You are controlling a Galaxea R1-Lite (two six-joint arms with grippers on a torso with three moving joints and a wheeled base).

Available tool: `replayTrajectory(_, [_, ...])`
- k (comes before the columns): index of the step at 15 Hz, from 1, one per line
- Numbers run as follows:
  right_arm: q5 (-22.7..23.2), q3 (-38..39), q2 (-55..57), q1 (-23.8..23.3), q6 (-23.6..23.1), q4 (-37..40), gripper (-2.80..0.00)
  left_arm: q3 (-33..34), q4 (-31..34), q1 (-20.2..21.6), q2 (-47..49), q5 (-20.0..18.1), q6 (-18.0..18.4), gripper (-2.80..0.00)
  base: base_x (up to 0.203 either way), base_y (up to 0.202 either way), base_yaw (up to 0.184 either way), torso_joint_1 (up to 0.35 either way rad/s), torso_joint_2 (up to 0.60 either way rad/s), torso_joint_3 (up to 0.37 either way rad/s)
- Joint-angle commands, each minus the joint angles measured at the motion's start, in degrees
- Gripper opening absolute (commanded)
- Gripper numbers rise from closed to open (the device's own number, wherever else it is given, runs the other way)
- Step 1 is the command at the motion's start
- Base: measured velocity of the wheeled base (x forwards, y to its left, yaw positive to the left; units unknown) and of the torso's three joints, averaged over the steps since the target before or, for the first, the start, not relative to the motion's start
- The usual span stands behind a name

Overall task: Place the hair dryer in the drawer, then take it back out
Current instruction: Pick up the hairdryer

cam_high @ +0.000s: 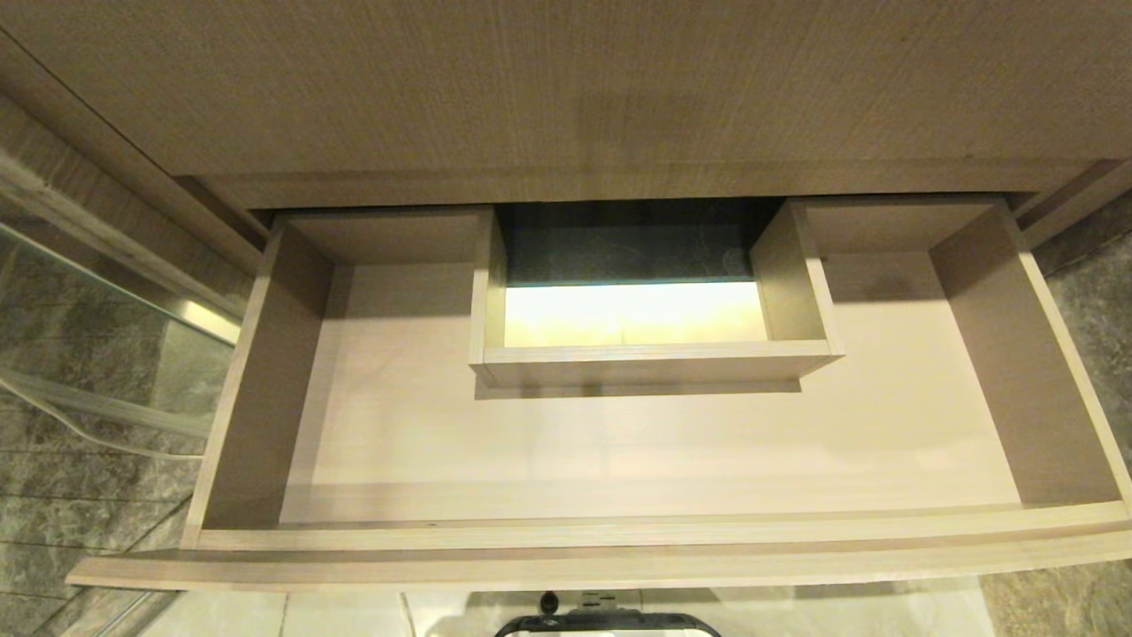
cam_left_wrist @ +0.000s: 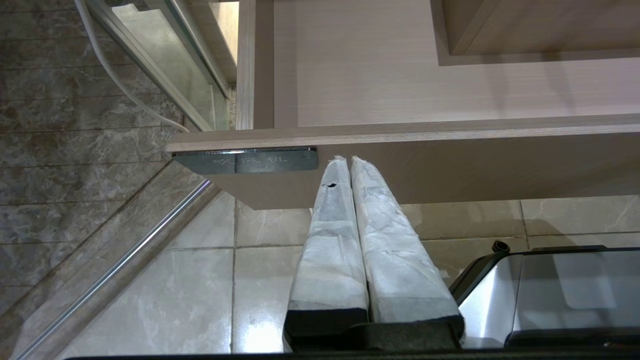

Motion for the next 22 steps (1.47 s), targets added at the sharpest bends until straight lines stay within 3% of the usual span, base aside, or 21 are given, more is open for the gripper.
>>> replayTrajectory(1, [4.77, 2.65, -2.30, -0.30, -0.40, -4.19, -2.80, 0.09, 0.00, 0.01, 0.00, 0.01, 0.00, -2.80, 0.000, 0.000, 0.000, 0.000, 0.00, 0.000])
replayTrajectory(4, [8.55, 3.77, -4.86, -3.87, -4.70, -0.29, -2.80, 0.09, 0.00, 0.01, 0.00, 0.01, 0.00, -2.80, 0.000, 0.000, 0.000, 0.000, 0.00, 0.000])
replayTrajectory(7, [8.74, 4.14, -4.93, -3.79, -2.40, -1.45, -2.80, 0.09, 0.00, 0.01, 0.00, 0.01, 0.00, -2.80, 0.000, 0.000, 0.000, 0.000, 0.00, 0.000])
replayTrajectory(22, [8.57, 4.14, -4.93, -3.79, -2.22, -1.39, -2.80, 0.09, 0.00, 0.01, 0.00, 0.01, 0.00, -2.80, 0.000, 0.000, 0.000, 0.000, 0.00, 0.000])
